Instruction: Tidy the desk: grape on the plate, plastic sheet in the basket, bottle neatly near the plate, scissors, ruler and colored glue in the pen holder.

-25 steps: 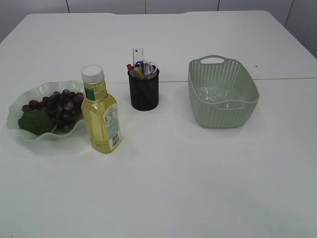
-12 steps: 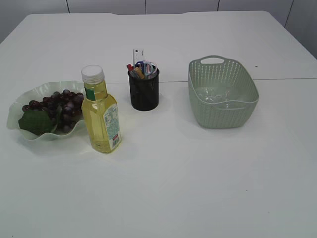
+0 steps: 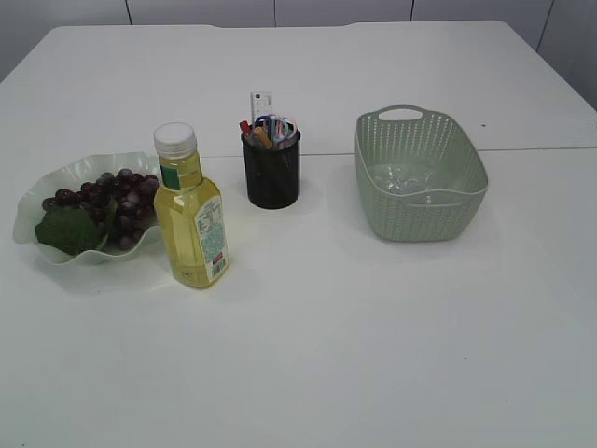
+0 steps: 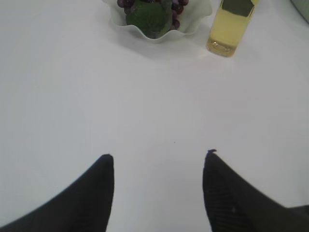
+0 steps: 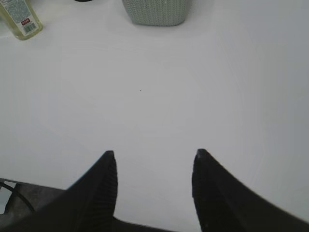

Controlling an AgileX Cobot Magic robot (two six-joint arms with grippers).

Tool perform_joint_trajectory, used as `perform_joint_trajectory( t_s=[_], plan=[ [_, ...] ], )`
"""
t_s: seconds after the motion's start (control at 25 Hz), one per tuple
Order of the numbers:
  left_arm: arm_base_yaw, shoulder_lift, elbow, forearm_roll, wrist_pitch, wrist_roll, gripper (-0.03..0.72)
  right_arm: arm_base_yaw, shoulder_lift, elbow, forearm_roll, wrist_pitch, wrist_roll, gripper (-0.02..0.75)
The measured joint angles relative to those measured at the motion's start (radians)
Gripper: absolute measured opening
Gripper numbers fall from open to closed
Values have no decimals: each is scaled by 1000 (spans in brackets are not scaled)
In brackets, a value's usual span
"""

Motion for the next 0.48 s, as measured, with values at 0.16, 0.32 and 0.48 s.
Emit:
perform_joint_trajectory(
  t_s=[0.16,0.32,0.48],
  plan=[
    [0,0,7,0,-51,11,432,0,0,17,-36,-33,-1,373],
    [0,0,19,14,-95,18,432,0,0,46,-91,-101,-5,373],
    [0,0,47,19,-143,26,432,0,0,50,-104,-109,-5,373]
  ],
)
